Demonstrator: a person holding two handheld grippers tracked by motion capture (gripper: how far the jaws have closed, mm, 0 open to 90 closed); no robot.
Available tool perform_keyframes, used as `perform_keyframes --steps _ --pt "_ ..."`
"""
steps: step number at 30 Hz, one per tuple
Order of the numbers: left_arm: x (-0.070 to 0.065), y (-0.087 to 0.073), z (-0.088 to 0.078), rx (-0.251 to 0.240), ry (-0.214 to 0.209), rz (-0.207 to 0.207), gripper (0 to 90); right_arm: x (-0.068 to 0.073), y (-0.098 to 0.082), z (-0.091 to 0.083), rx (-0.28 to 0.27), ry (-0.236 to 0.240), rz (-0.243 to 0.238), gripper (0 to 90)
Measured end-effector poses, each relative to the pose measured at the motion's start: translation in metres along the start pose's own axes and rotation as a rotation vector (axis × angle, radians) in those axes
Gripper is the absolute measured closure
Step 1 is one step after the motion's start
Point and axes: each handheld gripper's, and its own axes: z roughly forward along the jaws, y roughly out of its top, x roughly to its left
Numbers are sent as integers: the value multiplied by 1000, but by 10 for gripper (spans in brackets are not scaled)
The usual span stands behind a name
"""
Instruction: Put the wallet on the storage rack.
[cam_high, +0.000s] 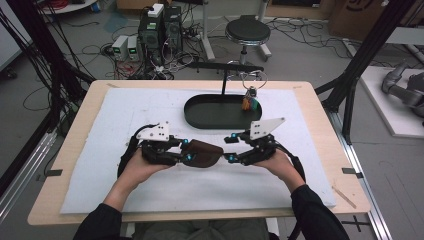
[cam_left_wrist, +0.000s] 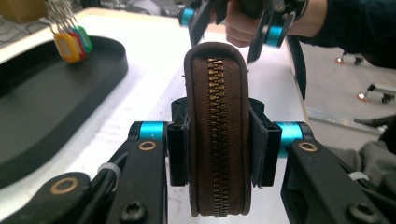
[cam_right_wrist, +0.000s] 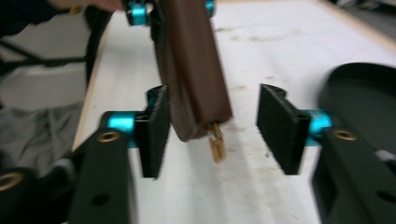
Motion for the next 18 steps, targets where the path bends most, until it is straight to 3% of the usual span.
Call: perform_keyframes --steps 5,9,14,18 --pt "5 11 0 -39 38 -3 654 -7 -5 -37 -70 -126 32 376" --pt "12 17 2 -40 67 -16 656 -9 -10 -66 -112 -240 65 374" --pt "21 20 5 -66 119 -38 657 -12 -16 -94 -153 -334 103 376" --pt "32 21 10 -88 156 -68 658 -14 -22 -107 -176 -381 148 379"
